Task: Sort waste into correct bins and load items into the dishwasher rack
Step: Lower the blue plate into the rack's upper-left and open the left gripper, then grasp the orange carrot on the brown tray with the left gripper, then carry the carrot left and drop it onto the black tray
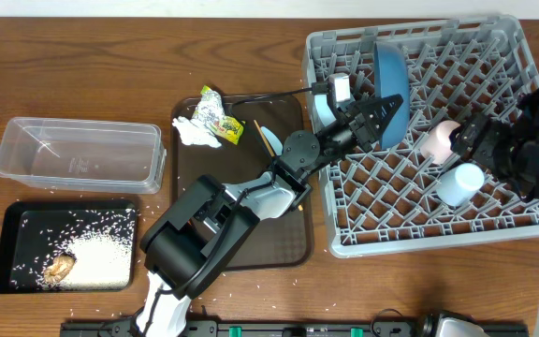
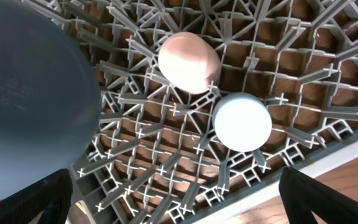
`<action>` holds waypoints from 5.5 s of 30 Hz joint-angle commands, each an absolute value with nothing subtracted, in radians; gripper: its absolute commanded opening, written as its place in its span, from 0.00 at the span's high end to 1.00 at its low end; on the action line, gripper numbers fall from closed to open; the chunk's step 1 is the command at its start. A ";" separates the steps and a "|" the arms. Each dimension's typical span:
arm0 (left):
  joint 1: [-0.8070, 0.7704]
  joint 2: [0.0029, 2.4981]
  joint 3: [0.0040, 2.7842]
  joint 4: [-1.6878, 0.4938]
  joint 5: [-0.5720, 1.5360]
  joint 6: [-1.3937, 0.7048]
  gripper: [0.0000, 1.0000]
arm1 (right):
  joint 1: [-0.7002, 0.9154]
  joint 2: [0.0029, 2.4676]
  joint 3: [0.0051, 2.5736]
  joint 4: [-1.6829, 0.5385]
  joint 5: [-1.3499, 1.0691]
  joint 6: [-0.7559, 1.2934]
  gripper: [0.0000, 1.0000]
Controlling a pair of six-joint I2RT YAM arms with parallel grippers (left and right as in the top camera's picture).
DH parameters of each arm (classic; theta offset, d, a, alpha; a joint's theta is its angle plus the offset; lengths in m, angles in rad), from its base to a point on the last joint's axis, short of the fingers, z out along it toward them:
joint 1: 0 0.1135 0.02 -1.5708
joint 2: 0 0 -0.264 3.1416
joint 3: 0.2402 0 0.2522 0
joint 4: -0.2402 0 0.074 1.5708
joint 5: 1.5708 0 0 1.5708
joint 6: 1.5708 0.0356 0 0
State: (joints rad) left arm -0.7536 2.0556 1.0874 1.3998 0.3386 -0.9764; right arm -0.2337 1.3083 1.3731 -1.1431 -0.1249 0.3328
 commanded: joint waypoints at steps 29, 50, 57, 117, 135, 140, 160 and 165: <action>-0.659 2.058 1.113 1.100 0.405 -0.958 0.39 | -0.244 1.308 1.378 -1.171 -0.104 0.320 0.01; -0.531 1.709 1.113 0.189 0.315 -0.526 0.23 | -0.244 1.307 1.378 -1.167 -0.101 0.320 0.01; -0.434 1.599 1.113 -0.188 0.274 -0.472 0.16 | -0.244 1.308 1.378 -1.167 -0.101 0.320 0.01; -0.342 1.470 0.654 -0.684 -0.165 -0.715 0.75 | -0.182 1.308 1.378 -1.105 -0.287 0.193 0.01; -0.309 1.085 0.751 -0.932 -0.299 -0.847 0.94 | -0.182 1.308 1.378 -1.089 -0.285 0.193 0.01; -0.172 1.013 0.749 -1.011 -0.432 -0.988 0.94 | -0.182 1.308 1.378 -1.086 -0.285 0.193 0.01; 0.313 1.296 0.735 -0.741 -0.324 -1.079 0.84 | -0.182 1.308 1.378 -1.097 -0.286 0.193 0.01; 0.314 1.296 0.736 -0.692 -0.333 -0.983 0.45 | -0.182 1.308 1.378 -1.099 -0.285 0.193 0.01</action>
State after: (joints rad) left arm 0.3080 1.3014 0.7349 -0.7067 -0.3237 -1.0431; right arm -0.1959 1.3083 1.3731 -1.0985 -0.2878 0.2073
